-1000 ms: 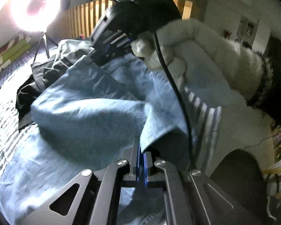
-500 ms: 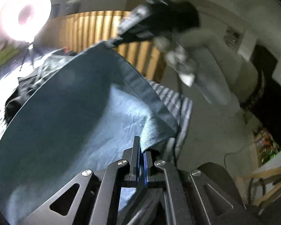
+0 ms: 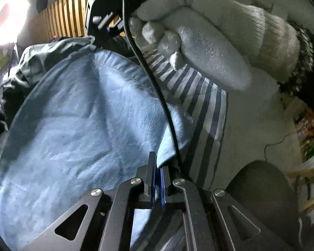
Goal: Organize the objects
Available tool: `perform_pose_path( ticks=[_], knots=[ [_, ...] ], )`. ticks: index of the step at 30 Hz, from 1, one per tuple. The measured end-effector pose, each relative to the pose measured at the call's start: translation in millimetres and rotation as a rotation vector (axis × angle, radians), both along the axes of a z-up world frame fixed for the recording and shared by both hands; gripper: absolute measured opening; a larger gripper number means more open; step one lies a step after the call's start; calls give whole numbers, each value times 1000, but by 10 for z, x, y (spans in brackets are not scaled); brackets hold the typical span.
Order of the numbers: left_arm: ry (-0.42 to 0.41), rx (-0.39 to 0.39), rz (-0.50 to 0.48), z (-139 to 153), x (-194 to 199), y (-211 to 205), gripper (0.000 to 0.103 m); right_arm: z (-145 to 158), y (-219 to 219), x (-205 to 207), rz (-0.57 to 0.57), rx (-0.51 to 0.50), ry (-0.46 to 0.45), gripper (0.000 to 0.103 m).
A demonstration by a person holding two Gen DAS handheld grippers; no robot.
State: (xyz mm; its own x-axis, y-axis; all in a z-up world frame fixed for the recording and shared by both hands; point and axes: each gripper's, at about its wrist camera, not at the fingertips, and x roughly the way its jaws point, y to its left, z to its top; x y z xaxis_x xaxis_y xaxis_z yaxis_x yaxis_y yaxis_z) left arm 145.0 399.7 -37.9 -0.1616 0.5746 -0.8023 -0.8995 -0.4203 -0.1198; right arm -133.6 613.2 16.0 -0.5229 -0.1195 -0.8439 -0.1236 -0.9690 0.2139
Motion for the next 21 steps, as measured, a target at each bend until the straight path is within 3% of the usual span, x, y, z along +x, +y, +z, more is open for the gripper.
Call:
perform_pose_path(
  ticks=[7, 10, 12, 14, 16, 21],
  knots=[
    [-94, 57, 71, -22, -193, 60, 4, 163, -193, -23, -11, 137, 37, 1],
    [-150, 44, 97, 16, -205, -129, 20, 63, -337, -67, -1, 287, -27, 4],
    [-115, 76, 128, 182, -127, -445, 52, 91, -343, -31, -1, 319, -48, 9],
    [-77, 138, 179, 402, -30, -931, 64, 256, -354, 77, -39, 344, -7, 15],
    [-29, 168, 252, 564, 19, -1422, 64, 421, -427, 186, -44, 324, 31, 16],
    [3, 212, 610, 835, -126, -3254, 64, 791, -1139, 505, 105, 203, 125, 19]
  ],
)
